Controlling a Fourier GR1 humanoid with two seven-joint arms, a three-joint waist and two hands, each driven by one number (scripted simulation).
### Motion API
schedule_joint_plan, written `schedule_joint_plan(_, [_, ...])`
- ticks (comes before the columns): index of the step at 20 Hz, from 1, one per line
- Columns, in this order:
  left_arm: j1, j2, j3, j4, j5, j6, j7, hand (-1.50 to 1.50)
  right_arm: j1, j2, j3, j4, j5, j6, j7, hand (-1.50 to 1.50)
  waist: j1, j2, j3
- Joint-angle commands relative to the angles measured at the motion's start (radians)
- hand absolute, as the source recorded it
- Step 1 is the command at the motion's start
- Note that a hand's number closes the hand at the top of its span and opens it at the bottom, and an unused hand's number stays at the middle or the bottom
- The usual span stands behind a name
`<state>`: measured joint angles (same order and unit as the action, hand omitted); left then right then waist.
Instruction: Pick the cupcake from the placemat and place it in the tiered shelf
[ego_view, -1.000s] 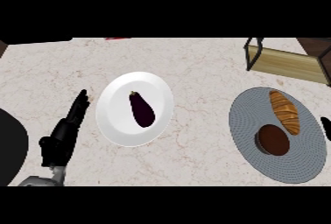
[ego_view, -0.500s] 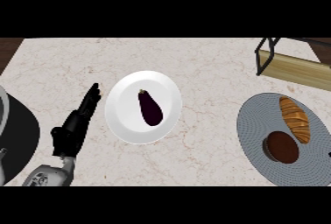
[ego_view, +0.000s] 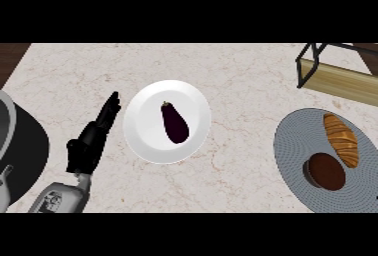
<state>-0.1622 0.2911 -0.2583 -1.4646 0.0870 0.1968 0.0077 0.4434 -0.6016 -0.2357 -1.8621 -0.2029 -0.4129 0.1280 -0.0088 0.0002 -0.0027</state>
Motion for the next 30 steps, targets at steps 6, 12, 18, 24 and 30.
schedule_joint_plan(6, [-0.012,-0.001,0.017,0.009,-0.004,-0.011,0.006,0.00,0.067,-0.323,0.082,-0.201,0.117,0.176,0.453,-1.50,0.012,0.002,-0.002])
schedule_joint_plan(12, [-0.031,-0.060,-0.011,0.039,-0.042,0.005,-0.004,0.00,-0.039,-0.400,0.136,-0.348,0.186,0.209,0.806,-1.50,0.015,0.003,0.001])
schedule_joint_plan(18, [0.031,-0.036,0.046,0.004,-0.046,-0.041,-0.031,0.00,-0.179,-0.294,0.214,-0.370,0.301,0.273,0.937,-1.50,0.011,0.000,0.002])
schedule_joint_plan(24, [-0.046,-0.085,0.067,0.076,-0.066,-0.055,-0.014,0.00,-0.281,-0.237,0.236,-0.360,0.373,0.335,1.019,-1.50,0.009,0.001,0.002])
schedule_joint_plan(30, [-0.044,-0.111,0.055,0.082,-0.117,-0.039,-0.023,0.00,-0.290,-0.119,0.340,-0.332,0.532,0.309,1.031,-1.50,0.007,0.001,0.002])
